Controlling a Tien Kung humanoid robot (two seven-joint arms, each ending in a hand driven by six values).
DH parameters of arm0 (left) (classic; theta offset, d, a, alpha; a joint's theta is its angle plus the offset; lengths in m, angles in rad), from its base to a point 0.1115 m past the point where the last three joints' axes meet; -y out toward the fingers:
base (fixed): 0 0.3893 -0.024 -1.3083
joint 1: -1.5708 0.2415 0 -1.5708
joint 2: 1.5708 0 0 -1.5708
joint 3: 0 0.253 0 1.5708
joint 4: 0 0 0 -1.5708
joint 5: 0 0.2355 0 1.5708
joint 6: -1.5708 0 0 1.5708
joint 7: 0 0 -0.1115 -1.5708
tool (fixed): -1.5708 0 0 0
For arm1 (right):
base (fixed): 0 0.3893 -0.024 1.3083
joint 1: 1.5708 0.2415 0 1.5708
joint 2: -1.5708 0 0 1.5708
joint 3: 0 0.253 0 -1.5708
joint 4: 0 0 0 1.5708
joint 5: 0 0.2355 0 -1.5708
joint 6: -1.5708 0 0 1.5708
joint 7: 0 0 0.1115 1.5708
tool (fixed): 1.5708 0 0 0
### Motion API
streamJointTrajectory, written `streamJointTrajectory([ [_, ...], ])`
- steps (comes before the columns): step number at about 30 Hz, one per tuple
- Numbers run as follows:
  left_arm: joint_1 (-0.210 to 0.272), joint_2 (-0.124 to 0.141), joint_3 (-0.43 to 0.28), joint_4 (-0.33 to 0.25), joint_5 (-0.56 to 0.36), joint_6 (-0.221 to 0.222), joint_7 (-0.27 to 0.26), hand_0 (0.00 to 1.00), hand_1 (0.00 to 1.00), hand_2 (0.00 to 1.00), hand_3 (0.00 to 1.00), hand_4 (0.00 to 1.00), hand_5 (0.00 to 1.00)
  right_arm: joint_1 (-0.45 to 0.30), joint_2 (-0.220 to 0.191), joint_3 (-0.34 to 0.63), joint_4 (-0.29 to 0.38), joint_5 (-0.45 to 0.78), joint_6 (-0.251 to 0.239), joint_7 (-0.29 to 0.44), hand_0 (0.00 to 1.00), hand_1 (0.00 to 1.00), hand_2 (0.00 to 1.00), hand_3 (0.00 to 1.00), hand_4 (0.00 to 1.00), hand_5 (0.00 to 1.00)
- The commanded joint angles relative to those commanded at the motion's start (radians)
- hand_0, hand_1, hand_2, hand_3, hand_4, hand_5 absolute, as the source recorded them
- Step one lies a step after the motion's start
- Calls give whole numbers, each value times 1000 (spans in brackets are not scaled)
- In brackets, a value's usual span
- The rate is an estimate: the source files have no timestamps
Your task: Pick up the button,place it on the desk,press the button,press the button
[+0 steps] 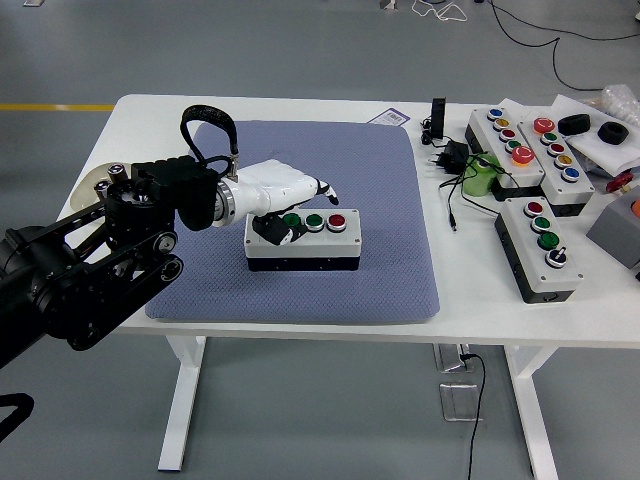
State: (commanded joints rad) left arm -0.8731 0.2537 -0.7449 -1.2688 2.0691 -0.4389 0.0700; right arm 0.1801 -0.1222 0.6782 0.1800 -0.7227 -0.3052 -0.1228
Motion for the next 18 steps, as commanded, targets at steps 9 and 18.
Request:
streamJointTrajectory([
  [9,-20,-30,27,64,-3,-4,2,12,2,13,830,559,2,-1,-1,1,0,-1,0,0,650,561,591,635,245,254],
  [18,-18,-32,101,76,4,-7,9,14,2,13,830,562,2,-5,-2,3,0,-5,1,0,650,561,590,635,245,256],
])
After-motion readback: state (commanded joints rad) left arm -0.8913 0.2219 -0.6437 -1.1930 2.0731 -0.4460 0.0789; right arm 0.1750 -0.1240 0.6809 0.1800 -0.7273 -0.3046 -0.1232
